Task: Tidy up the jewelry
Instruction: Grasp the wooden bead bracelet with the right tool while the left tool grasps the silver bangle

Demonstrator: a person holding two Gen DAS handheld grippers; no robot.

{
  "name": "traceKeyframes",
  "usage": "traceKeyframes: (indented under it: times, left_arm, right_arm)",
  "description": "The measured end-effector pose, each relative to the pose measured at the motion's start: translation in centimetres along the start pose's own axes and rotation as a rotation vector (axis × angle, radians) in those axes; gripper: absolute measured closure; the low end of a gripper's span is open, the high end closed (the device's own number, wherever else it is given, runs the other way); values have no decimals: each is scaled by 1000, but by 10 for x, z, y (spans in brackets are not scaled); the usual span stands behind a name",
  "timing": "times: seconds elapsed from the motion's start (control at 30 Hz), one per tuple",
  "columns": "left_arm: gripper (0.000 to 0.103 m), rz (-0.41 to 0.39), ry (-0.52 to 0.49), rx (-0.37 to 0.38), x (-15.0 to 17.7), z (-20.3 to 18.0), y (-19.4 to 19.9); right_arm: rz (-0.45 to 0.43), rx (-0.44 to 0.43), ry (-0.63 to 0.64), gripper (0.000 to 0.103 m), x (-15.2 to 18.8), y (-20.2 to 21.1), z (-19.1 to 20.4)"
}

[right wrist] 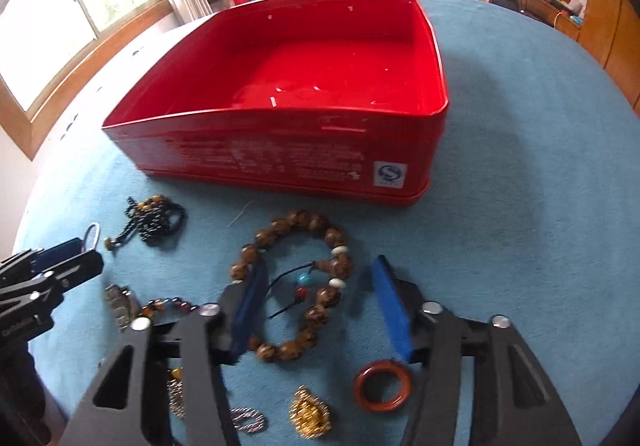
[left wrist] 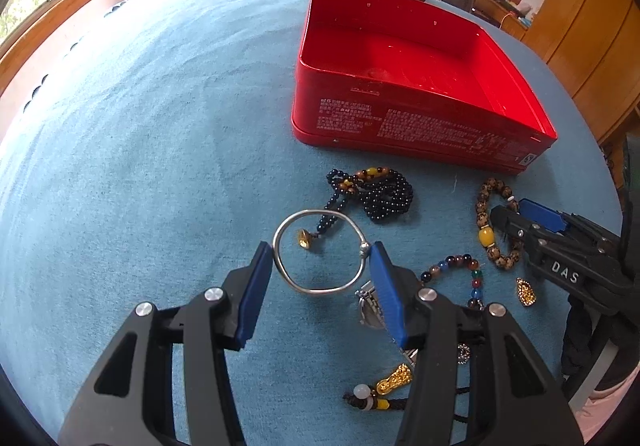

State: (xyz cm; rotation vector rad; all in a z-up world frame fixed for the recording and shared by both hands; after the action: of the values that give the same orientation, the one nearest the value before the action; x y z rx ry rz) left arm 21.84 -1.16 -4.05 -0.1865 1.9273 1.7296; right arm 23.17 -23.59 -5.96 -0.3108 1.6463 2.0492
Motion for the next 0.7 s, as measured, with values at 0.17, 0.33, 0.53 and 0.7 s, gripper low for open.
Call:
traceKeyframes:
  times: [0.17,0.33,0.53,0.7]
  left_arm:
    - [54,3,-4,1,-2,-2,-4]
    - [54,4,0,-3,-4,-2,-8]
    - [53,-8,4,-5,-4,0,-6]
    - [53,-20,5,-8,-2,0,-1]
  right_arm:
    - [-13,-4,2,83,-5,-1,-4]
    - [17,-137,-59,83,-3,10,-15]
    - [10,-336,-96,83,-7,47,-15]
    - [14,-444,-111,83,-5,68,-12]
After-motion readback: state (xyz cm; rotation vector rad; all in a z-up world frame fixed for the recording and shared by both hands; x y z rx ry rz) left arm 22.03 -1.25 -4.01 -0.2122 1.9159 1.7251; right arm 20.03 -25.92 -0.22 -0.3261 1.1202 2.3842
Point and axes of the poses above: each gripper's, at about its wrist camera, not at the fingertips, and y roughly against the way its jaws point, z to its left, x to its underside, the point moved 2 cm from there along -y, roughly the way its jaws point, and after that the axes turned 10 degrees about -y, right-handed, at the moved point
